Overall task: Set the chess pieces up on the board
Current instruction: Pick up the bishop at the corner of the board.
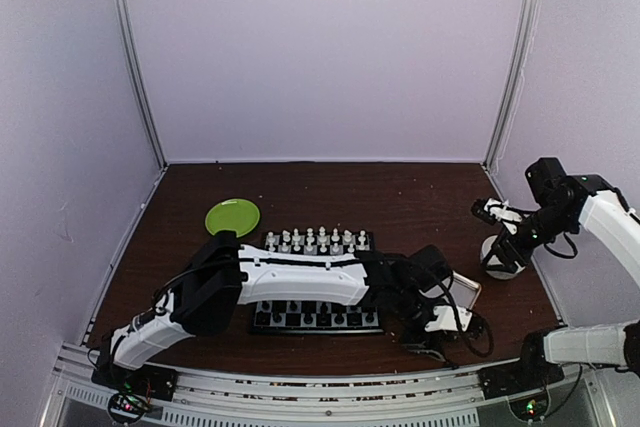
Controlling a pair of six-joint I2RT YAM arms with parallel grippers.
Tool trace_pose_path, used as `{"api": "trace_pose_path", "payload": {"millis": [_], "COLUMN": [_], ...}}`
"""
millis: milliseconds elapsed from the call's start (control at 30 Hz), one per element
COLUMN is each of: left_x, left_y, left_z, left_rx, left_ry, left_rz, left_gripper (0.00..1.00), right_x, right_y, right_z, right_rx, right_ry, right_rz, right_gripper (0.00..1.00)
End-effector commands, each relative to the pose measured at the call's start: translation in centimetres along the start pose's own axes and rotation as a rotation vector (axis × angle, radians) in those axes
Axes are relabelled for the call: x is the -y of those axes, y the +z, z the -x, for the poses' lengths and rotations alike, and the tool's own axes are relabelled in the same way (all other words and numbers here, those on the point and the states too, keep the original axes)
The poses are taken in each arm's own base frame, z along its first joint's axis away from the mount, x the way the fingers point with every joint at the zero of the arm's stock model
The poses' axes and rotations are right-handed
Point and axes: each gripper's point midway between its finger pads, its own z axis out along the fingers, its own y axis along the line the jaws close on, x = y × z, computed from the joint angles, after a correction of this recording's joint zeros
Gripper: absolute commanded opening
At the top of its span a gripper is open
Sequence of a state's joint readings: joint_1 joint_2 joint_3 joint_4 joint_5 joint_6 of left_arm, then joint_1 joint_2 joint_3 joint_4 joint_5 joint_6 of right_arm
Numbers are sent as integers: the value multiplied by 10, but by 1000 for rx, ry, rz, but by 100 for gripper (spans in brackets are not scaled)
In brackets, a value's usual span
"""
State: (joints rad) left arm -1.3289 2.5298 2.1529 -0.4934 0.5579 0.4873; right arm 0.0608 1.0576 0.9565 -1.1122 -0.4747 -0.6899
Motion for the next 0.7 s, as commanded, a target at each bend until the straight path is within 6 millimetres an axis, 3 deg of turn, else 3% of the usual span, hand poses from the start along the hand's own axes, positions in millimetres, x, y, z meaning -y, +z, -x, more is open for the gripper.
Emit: {"api": "trace_pose_path", "payload": {"millis": [0,67,167,267,400,467,567,667], "left_x": [0,-3,3,5,-2,-4,-3,-1], "left_y": [-27,-46,-65,-42,-30,-31,-32,-23], "left_z": [22,29,34,20,30,37,49,41], "left_rx": [5,46,91,-5,11,46,99,64], "left_ry": [29,77,122,110,72,26,-23,2], "left_rz": [73,179,240,126,94,100,95,111], "left_gripper": [43,43,45,44,44,44,44,44], "right_x": [-20,-32,-28,-19,-9,3,3,10], "right_y": [0,-3,-4,-2,0,2,4,5], "right_z": [-4,-12,-25,-32,-25,-16,3,19], "right_rx": [2,7,-9,-26,-13,22,115,168], "right_ry": [-43,-125,-174,-192,-118,-41,15,45], "right_rz": [109,130,48,-27,-54,-100,-75,-72], "right_gripper": [62,59,59,59,61,61,61,60]}}
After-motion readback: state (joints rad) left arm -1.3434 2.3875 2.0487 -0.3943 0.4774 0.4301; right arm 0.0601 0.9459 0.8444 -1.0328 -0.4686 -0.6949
